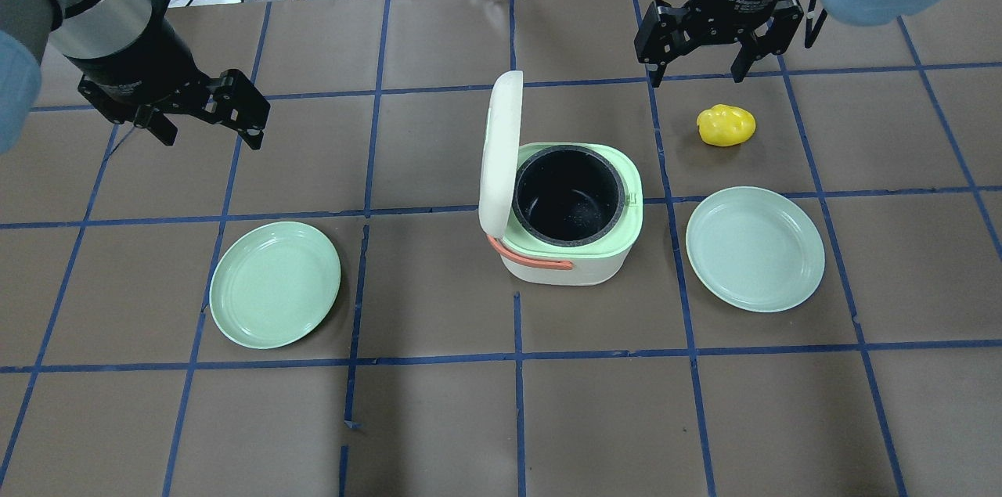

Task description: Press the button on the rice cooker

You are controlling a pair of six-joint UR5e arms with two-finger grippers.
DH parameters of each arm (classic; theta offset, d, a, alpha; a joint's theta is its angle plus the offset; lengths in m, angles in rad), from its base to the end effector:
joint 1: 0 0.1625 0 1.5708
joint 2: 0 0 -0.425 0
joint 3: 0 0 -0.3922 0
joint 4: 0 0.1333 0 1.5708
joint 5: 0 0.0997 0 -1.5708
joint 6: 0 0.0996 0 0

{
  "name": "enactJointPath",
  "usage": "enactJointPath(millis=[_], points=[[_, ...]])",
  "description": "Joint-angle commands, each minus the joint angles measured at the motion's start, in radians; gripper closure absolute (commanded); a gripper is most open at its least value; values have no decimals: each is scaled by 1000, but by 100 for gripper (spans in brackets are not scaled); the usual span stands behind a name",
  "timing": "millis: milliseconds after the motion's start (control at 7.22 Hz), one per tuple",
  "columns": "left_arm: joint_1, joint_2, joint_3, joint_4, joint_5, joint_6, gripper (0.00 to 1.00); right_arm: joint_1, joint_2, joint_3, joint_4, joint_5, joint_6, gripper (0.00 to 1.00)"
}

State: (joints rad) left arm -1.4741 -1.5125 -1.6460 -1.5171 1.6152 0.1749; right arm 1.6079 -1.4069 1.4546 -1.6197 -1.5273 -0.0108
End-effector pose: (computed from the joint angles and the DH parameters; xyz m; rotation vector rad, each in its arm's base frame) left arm -0.0828 -0.4809 0.4844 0.1196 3.0899 -0.0471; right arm 0.1583 -0.5554 0.4637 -0.0742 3.0972 -0.0010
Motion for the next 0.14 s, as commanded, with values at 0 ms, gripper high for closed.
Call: enactJointPath(millis=[0], points=[[0,0,0,0,0,0,0,3,-1,1,0,3,0,0]])
